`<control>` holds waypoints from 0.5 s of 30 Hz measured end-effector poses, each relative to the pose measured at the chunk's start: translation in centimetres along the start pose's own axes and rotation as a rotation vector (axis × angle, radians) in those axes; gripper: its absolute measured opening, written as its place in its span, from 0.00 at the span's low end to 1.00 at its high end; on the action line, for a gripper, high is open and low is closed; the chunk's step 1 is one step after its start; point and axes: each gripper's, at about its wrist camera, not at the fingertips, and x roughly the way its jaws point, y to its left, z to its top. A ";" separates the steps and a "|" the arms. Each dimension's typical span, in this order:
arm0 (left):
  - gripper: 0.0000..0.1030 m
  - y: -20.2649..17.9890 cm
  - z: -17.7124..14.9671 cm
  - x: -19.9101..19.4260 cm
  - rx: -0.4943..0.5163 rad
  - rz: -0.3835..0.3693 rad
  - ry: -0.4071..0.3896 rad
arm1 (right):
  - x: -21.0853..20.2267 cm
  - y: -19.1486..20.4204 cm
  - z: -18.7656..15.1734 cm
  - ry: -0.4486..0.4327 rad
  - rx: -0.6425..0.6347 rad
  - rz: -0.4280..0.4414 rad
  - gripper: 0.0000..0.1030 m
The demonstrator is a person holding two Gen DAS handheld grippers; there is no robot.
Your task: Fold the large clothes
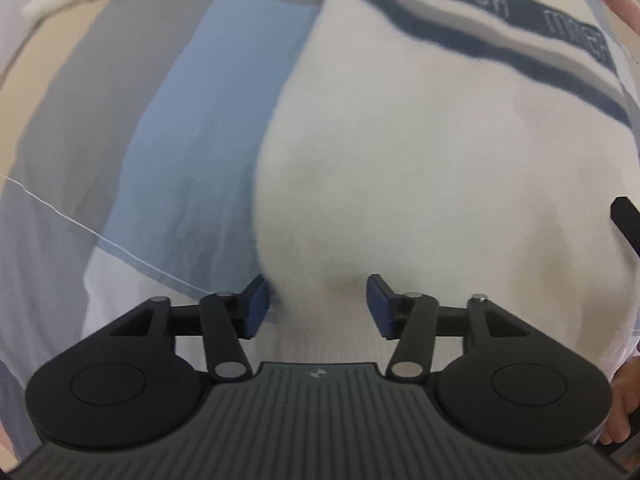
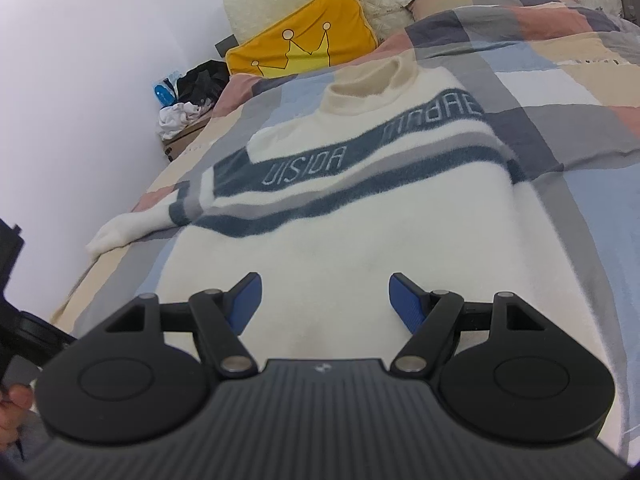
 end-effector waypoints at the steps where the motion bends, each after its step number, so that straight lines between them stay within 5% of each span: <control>1: 0.68 -0.2 0.0 -0.7 0.014 -0.010 -0.019 | -0.1 0.0 0.1 -0.004 -0.003 -0.005 0.71; 7: 0.74 -1.9 0.0 -5.1 0.074 -0.059 -0.160 | -0.9 -0.5 0.6 -0.029 0.000 -0.040 0.71; 12: 0.74 -4.6 1.0 -9.0 0.146 -0.060 -0.395 | -1.6 -0.6 1.1 -0.055 -0.056 -0.127 0.71; 15: 0.74 -6.3 2.0 -10.2 0.123 -0.122 -0.452 | -2.1 -1.6 1.5 -0.067 -0.028 -0.128 0.71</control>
